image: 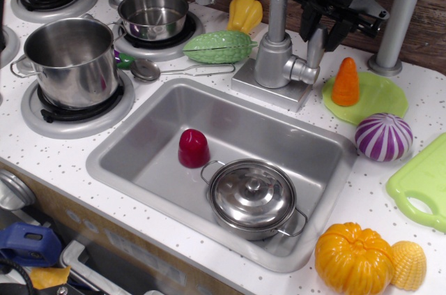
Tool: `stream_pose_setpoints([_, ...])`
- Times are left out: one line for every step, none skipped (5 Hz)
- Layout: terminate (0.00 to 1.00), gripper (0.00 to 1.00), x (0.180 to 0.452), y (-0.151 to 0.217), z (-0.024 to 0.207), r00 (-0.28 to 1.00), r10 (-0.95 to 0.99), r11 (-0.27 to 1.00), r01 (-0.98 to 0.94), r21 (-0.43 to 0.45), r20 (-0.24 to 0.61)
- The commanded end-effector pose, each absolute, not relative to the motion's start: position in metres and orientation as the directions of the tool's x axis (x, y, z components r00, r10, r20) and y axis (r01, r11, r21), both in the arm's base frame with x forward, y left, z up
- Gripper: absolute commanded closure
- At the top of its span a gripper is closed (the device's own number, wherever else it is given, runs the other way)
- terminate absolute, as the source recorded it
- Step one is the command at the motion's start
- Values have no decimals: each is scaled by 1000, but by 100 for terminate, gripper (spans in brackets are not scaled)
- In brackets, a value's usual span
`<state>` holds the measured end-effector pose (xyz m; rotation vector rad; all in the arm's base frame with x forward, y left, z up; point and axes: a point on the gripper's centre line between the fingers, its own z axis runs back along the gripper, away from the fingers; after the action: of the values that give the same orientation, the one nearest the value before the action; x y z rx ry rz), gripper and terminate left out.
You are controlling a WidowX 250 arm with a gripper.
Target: Turn lever vertical to front
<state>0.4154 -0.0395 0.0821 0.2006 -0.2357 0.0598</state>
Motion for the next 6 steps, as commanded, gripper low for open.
stream_pose_setpoints([0, 100, 390, -49, 101, 966, 134, 981, -161, 111, 220])
stream_pose_setpoints([0, 100, 380, -50, 96, 966, 151, 979, -175, 101, 210])
stream_pose_setpoints([0, 100, 376, -49, 90, 967, 153, 981, -174, 88, 201])
stream_pose_setpoints([0, 100, 371, -48, 76, 974, 152, 985, -163, 54, 170])
stream_pose_setpoints([0, 100, 369, -45, 63, 978, 140, 988, -149, 44, 155])
stream_pose_setpoints([0, 100, 368, -45, 61, 979, 138, 987, -148, 59, 151])
